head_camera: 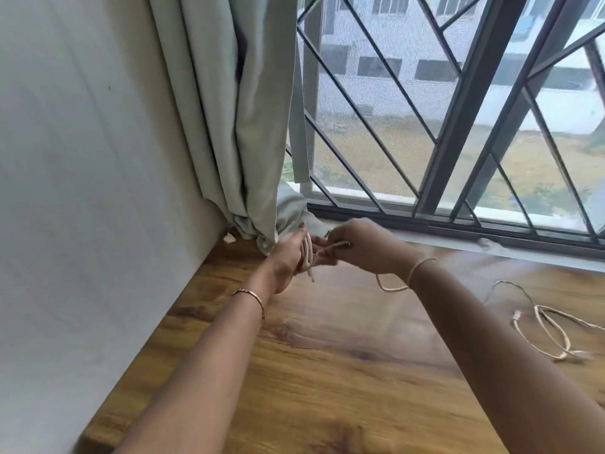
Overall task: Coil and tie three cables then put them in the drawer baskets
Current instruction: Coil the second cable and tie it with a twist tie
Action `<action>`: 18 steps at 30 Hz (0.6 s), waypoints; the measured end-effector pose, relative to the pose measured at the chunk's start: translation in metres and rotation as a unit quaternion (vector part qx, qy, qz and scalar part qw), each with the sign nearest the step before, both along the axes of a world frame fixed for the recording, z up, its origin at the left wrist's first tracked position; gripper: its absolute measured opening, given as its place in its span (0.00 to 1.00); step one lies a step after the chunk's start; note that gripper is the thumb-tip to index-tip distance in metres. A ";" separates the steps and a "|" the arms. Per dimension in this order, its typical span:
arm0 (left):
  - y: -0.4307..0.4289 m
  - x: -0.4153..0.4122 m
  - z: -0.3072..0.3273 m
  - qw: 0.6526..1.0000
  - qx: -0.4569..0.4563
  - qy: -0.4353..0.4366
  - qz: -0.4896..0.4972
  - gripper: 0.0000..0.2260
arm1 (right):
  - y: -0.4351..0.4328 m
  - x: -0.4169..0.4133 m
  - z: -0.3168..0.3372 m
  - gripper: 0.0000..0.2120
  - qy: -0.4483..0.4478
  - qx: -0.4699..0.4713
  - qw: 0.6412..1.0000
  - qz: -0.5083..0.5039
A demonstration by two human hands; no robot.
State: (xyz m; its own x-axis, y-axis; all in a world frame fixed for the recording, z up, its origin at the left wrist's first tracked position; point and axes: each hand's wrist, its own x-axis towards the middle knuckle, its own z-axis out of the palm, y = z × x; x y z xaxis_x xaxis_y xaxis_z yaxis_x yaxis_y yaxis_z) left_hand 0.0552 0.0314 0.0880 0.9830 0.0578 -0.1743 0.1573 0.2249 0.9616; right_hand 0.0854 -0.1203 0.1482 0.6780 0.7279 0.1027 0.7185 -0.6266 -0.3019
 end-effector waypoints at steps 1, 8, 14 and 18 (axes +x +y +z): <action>-0.001 -0.002 -0.002 0.999 0.017 0.008 -0.034 0.26 | -0.001 0.005 0.003 0.06 -0.024 0.016 1.000 -0.006; -0.013 -0.009 0.014 0.992 -0.006 -0.036 -0.122 0.31 | -0.003 0.035 -0.005 0.11 0.117 0.260 0.957 -0.050; -0.018 -0.003 0.024 0.988 -0.118 -0.066 -0.076 0.30 | 0.000 0.023 -0.037 0.17 0.261 0.363 0.887 -0.115; -0.019 -0.003 0.021 0.980 -0.183 -0.056 -0.056 0.33 | 0.005 0.010 -0.043 0.11 0.317 0.342 0.878 -0.109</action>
